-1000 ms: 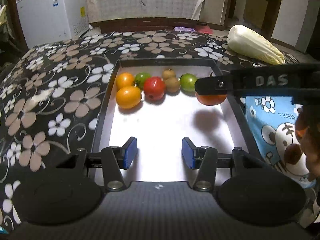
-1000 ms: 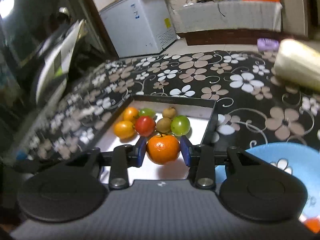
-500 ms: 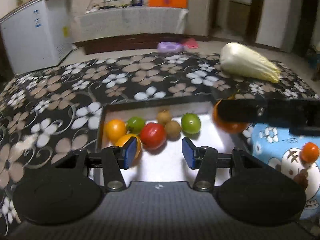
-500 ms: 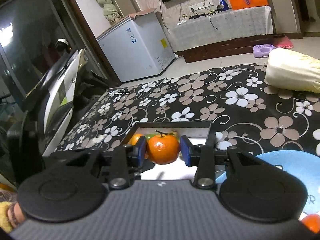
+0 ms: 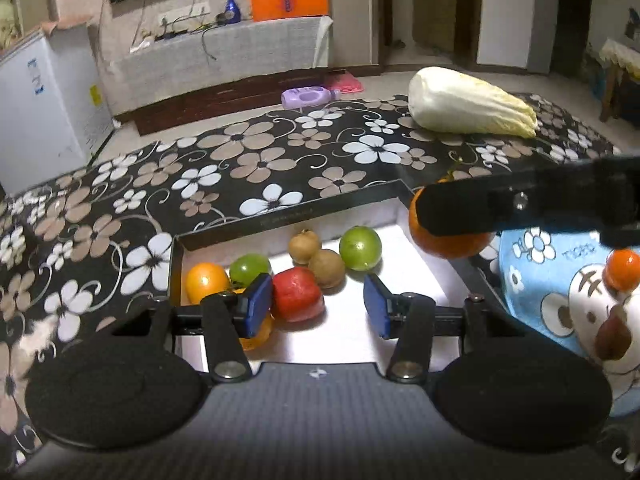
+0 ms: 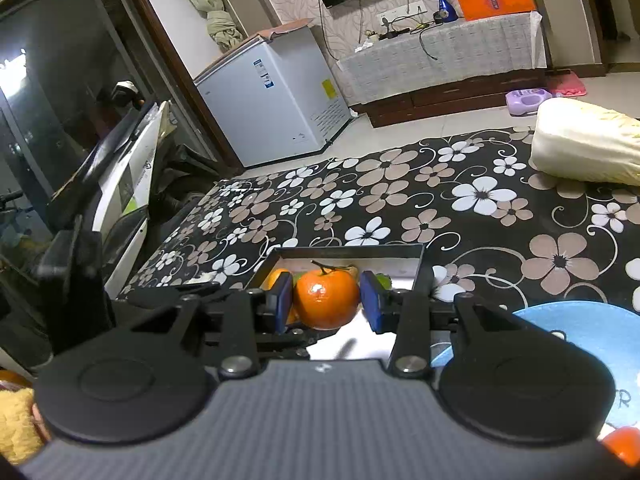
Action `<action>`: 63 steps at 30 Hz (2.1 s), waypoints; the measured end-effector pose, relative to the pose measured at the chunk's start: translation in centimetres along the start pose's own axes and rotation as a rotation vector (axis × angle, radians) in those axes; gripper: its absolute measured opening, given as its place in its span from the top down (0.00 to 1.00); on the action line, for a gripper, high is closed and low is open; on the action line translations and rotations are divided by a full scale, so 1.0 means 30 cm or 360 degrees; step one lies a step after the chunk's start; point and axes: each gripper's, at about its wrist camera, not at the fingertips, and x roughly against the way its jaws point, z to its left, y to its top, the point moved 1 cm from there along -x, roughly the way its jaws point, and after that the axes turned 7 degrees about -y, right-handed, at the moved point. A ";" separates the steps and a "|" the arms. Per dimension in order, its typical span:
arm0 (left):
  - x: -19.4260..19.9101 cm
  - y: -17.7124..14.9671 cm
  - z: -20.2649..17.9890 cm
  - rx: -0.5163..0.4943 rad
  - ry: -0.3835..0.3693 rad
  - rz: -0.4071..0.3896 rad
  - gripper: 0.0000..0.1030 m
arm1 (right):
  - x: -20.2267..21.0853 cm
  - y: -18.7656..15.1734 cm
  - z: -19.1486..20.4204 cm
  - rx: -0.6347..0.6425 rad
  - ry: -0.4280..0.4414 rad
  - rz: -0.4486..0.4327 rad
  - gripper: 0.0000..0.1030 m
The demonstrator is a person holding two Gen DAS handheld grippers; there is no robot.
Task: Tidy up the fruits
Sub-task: 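Grasp a red fruit with the left tool while the right tool holds the orange, then carry the red fruit and orange over the blue plate with both tools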
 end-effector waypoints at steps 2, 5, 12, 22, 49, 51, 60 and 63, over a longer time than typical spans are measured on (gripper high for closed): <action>0.000 0.003 -0.001 -0.0018 -0.0020 -0.0009 0.47 | 0.002 -0.002 -0.001 -0.0007 0.0001 -0.0001 0.61; -0.023 0.009 0.005 -0.0019 0.0038 0.0018 0.47 | 0.004 -0.003 -0.002 -0.0015 -0.0001 0.0000 0.61; -0.037 0.010 -0.021 -0.0090 0.0147 0.0019 0.61 | 0.009 -0.006 -0.004 -0.0012 -0.0003 0.0005 0.61; 0.032 -0.011 -0.014 0.0028 0.0158 -0.0037 0.70 | 0.020 -0.009 -0.010 -0.0027 -0.0013 -0.0003 0.61; 0.278 -0.246 -0.230 0.0168 0.0083 0.0065 0.69 | 0.186 -0.172 0.159 0.0365 -0.0133 0.0008 0.61; 0.271 -0.245 -0.215 0.0197 0.0054 0.0077 0.66 | 0.209 -0.191 0.164 0.0383 -0.0154 0.0008 0.61; 0.217 -0.246 -0.205 0.0212 0.0088 0.0139 0.64 | 0.271 -0.228 0.172 0.0379 -0.0183 -0.0012 0.61; 0.217 -0.247 -0.209 0.0200 0.0097 0.0141 0.64 | 0.275 -0.239 0.179 0.0408 -0.0193 -0.0007 0.61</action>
